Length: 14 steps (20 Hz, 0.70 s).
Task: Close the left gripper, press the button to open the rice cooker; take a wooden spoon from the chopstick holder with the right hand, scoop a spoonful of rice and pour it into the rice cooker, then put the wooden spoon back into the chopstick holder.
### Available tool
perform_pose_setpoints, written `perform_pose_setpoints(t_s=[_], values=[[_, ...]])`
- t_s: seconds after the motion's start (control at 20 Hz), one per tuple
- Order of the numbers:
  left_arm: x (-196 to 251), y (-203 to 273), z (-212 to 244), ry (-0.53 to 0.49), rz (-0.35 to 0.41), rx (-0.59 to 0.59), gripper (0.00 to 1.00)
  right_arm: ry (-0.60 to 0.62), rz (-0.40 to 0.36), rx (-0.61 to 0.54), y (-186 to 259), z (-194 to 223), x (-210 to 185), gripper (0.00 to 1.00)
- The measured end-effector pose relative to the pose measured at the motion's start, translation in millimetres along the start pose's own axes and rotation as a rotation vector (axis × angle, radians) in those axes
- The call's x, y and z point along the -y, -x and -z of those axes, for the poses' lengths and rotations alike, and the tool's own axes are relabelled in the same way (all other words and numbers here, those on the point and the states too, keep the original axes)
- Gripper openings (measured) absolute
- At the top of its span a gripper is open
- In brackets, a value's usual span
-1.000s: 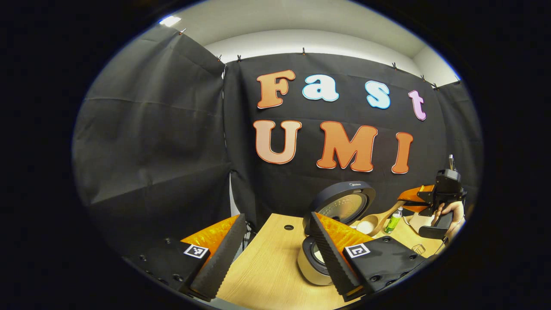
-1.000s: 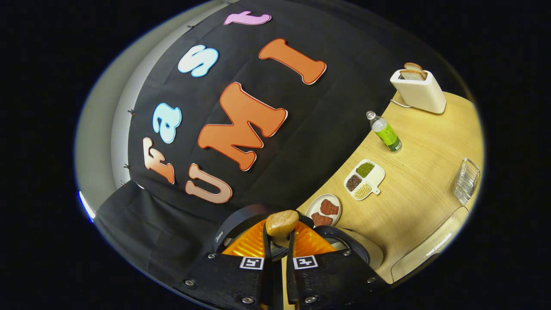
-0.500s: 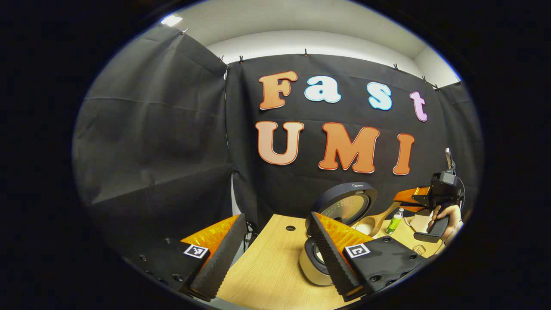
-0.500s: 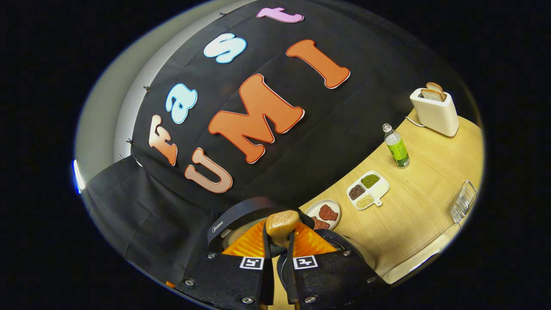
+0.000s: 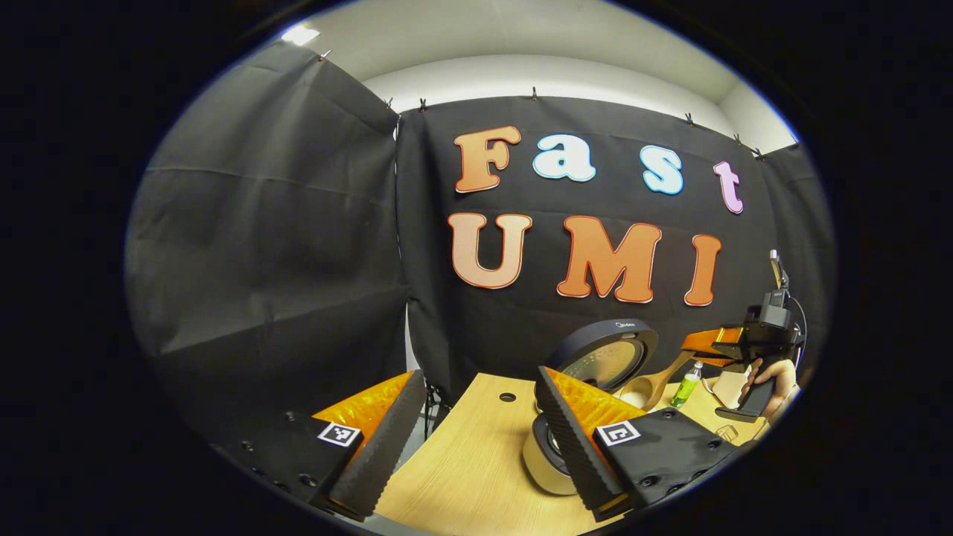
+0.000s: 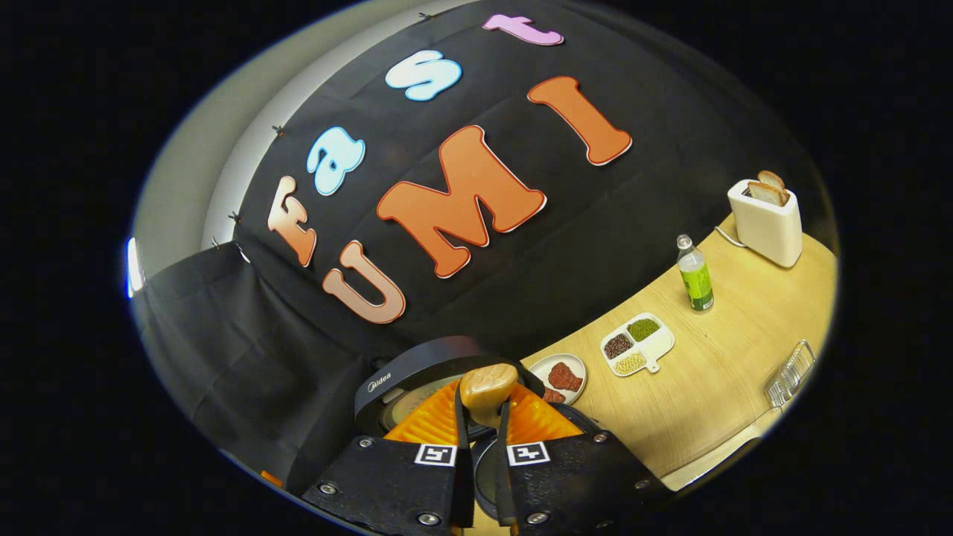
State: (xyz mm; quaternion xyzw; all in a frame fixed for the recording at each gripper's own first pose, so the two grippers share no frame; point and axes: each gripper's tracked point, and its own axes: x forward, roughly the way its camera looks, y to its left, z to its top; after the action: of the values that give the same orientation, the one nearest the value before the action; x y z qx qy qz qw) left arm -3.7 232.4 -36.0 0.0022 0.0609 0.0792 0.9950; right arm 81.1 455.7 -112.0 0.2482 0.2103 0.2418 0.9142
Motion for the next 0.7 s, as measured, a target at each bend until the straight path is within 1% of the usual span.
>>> perform_pose_setpoints(t_s=[0.1, 0.15, 0.2, 0.3, 0.35, 0.4, 0.7], values=[[0, 0, 1, 0.000, 0.000, 0.000, 0.97, 0.037, -0.002, 0.008, 1, -1, -3, 0.10], [1, -2, 1, -0.001, 0.000, -0.001, 0.99, 0.056, -0.006, 0.013, 1, -2, -6, 0.11], [1, -2, 2, -0.004, 0.000, 0.000, 0.97, 0.080, -0.009, 0.019, 1, -3, -7, 0.11], [3, -2, 4, -0.015, 0.007, -0.005, 0.97, 0.127, -0.012, 0.027, 2, -4, -9, 0.11], [3, -3, 5, -0.024, 0.004, -0.007, 0.99, 0.149, -0.016, 0.032, 3, -5, -12, 0.11], [4, -3, 5, -0.030, 0.005, -0.007, 0.98, 0.172, -0.021, 0.033, 3, -3, -15, 0.11], [7, -3, 3, -0.030, 0.014, -0.005, 0.97, 0.340, -0.052, 0.044, 4, 5, -26, 0.11]])
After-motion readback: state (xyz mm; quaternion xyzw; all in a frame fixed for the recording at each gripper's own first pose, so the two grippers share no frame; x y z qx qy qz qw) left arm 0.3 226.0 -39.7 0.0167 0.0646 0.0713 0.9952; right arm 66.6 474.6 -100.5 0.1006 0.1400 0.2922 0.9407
